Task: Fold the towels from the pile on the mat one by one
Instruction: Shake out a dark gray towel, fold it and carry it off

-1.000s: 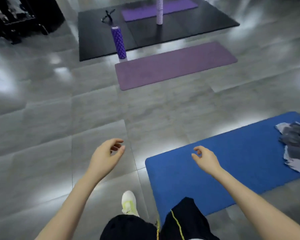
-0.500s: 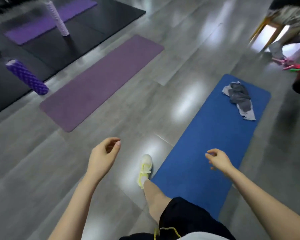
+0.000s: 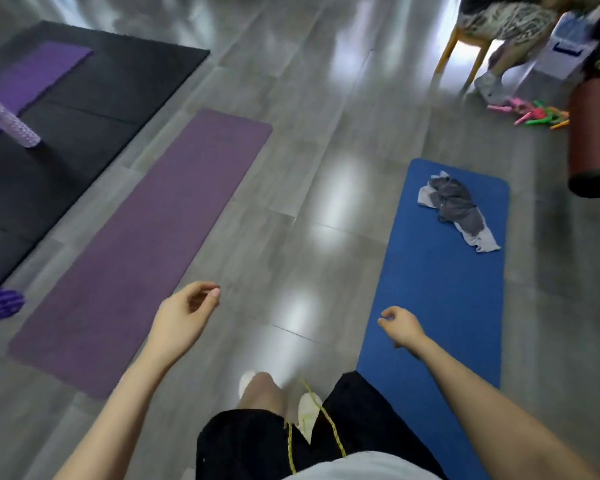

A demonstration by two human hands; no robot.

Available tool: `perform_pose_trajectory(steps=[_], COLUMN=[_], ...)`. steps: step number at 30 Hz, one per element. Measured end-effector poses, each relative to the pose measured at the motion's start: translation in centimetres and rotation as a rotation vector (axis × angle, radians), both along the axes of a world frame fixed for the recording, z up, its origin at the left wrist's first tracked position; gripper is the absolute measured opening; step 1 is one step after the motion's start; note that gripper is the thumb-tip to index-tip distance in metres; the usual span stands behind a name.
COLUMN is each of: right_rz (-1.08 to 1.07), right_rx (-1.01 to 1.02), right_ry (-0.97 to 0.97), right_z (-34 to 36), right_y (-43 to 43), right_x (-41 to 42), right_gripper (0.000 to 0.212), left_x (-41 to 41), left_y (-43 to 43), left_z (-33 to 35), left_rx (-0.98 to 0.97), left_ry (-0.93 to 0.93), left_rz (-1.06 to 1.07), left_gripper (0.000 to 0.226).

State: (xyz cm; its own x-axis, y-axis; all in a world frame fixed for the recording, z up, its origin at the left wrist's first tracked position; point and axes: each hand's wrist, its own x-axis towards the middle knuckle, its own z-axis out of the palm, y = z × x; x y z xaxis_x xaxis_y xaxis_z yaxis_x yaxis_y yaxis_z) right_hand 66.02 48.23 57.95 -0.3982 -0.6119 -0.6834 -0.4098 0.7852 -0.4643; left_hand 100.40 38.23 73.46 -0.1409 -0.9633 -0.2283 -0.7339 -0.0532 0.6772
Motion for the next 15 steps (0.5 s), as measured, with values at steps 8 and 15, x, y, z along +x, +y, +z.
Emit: perform_pose_trajectory(steps=[8,15], right_rz=[-0.194,-0.645], right_rx=[-0.025,0.135], right_ry=[0.057,0.055], right_z=[-1.0,-0.9], right_y=[-14.0,-16.9], right_x=[-3.4,-6.1], right_gripper=[0.024,0.026], left_x=[-6.0,-18.9], left_y=[-25.6,-41.7], left_z=[-3.3,-5.9], left_rx=[-0.008,0.095], left_ry=[-0.066,-0.06], left_rz=[-0.261,-0.631], left_gripper=[0.011,0.013])
